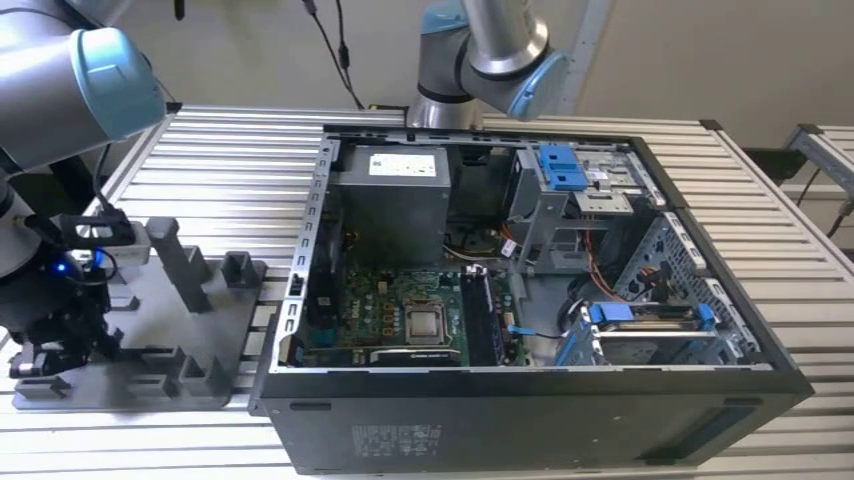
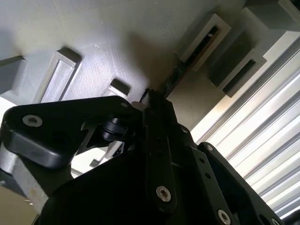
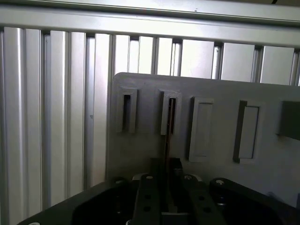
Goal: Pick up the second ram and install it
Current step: 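Pick up the second ram and move it above second insertion slot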
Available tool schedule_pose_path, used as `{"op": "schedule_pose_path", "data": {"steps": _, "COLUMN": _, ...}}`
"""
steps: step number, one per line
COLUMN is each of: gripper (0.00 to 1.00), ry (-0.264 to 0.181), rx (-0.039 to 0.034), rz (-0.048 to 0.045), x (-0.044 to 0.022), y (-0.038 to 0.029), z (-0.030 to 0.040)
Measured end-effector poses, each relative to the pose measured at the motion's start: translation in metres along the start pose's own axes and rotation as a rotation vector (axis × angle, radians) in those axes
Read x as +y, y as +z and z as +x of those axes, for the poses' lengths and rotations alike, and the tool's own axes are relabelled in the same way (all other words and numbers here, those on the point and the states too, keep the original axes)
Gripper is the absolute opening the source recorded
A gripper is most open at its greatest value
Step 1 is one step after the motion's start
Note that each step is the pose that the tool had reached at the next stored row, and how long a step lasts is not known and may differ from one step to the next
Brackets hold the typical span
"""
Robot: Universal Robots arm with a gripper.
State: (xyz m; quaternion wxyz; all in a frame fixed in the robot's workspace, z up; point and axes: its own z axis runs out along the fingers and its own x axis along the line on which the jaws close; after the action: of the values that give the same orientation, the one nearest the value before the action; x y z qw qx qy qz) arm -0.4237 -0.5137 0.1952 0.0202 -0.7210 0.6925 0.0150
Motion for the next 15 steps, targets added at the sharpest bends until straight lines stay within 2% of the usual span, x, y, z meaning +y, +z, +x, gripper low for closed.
{"op": "schedule_pose_path", "data": {"steps": 1, "gripper": 0.24, "ry": 0.000, "rx": 0.0000, "rz": 0.0000, "x": 0.0000, "y": 0.0001, "z": 0.0000}}
{"op": "schedule_pose_path", "data": {"steps": 2, "gripper": 0.17, "ry": 0.000, "rx": 0.0000, "rz": 0.0000, "x": 0.0000, "y": 0.0001, "z": 0.0000}}
{"op": "schedule_pose_path", "data": {"steps": 5, "gripper": 0.15, "ry": 0.000, "rx": 0.0001, "rz": 0.0000, "x": 0.0000, "y": 0.0003, "z": 0.0000}}
{"op": "schedule_pose_path", "data": {"steps": 15, "gripper": 0.14, "ry": 0.000, "rx": 0.0001, "rz": 0.0000, "x": 0.0000, "y": 0.0010, "z": 0.0000}}
